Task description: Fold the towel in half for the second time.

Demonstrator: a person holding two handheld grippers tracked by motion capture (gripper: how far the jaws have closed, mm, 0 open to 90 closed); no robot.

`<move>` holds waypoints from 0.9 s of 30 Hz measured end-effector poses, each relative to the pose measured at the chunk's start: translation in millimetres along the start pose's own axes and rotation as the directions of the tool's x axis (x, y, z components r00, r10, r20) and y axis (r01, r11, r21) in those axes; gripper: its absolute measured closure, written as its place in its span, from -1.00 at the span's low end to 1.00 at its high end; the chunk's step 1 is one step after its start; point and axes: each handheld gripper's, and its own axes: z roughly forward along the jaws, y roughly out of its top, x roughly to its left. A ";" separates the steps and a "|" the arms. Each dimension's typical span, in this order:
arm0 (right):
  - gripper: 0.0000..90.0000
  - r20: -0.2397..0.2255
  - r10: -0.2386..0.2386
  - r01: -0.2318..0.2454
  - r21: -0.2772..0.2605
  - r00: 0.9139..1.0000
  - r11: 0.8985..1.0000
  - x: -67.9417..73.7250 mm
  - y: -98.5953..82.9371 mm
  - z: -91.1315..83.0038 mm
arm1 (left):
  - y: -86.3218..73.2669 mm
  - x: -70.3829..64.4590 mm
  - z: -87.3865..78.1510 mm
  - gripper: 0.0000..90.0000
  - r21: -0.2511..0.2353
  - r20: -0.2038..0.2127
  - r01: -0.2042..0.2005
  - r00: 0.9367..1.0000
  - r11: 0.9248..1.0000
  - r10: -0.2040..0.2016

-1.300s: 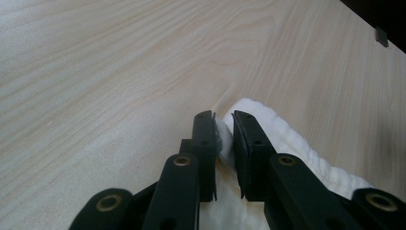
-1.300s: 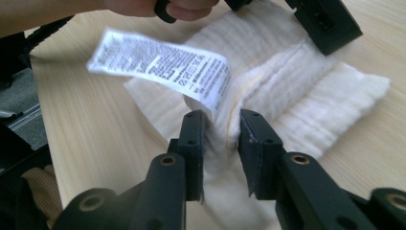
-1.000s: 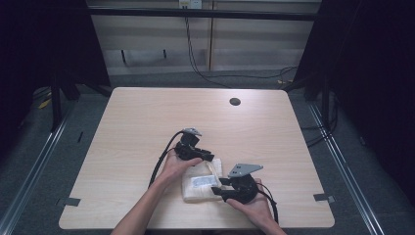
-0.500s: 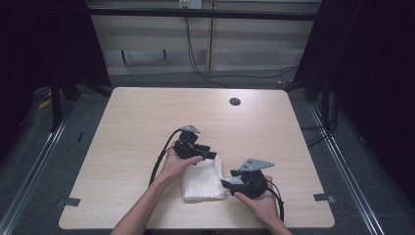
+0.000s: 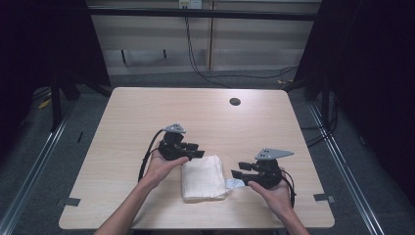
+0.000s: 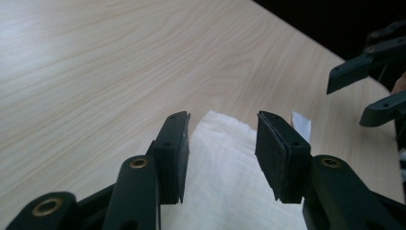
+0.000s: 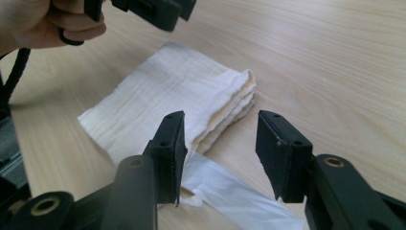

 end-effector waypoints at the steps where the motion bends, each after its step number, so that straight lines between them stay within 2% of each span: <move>1: 0.18 -0.006 -0.008 0.008 0.005 1.000 1.000 -0.3 1.0 -1.7 | -0.7 -0.8 -5.1 0.23 0.000 -0.019 -0.010 1.000 1.000 0.010; 3: 0.14 -0.001 -0.004 0.004 -0.004 1.000 1.000 -2.7 1.5 -6.0 | -3.6 -2.8 -16.0 0.23 -0.011 -0.036 -0.022 0.999 1.000 0.022; 6: 0.13 0.005 0.010 -0.010 -0.016 1.000 1.000 -10.0 0.4 -12.1 | -9.7 -4.9 -32.1 0.25 0.007 -0.062 -0.034 0.998 0.999 0.035; 7: 0.11 0.007 0.019 -0.019 -0.018 1.000 1.000 -12.6 -0.4 -13.4 | -11.2 -4.7 -35.5 0.28 0.013 -0.068 -0.026 0.997 1.000 0.027; 9: 0.09 0.020 0.015 -0.015 -0.011 1.000 1.000 -16.1 -1.3 -15.0 | -16.4 -4.7 -45.0 0.33 0.023 -0.107 -0.025 0.994 0.999 0.028; 11: 0.08 0.025 0.021 -0.021 -0.021 0.999 1.000 -19.2 -1.4 -18.3 | -22.5 -4.3 -53.5 0.33 0.011 -0.103 -0.021 0.994 1.000 0.022; 14: 0.04 0.038 0.018 -0.017 -0.030 0.999 0.999 -23.2 -0.6 -25.1 | -29.4 -5.2 -64.0 0.23 0.031 -0.124 -0.039 0.991 0.999 0.042; 16: 0.03 0.044 0.016 -0.014 -0.037 0.999 0.999 -26.2 -0.6 -30.1 | -32.8 -5.9 -71.7 0.15 0.027 -0.132 -0.041 0.990 0.999 0.045; 21: 0.01 0.076 0.031 -0.026 -0.059 0.997 0.998 -32.9 -4.6 -41.8 | -43.2 -6.3 -88.2 0.11 0.026 -0.177 -0.018 0.984 1.000 0.022; 27: -0.04 0.129 0.052 -0.042 -0.083 0.990 0.996 -41.3 -10.8 -58.1 | -58.2 -4.3 -106.4 -0.04 0.013 -0.190 -0.007 0.982 1.000 0.009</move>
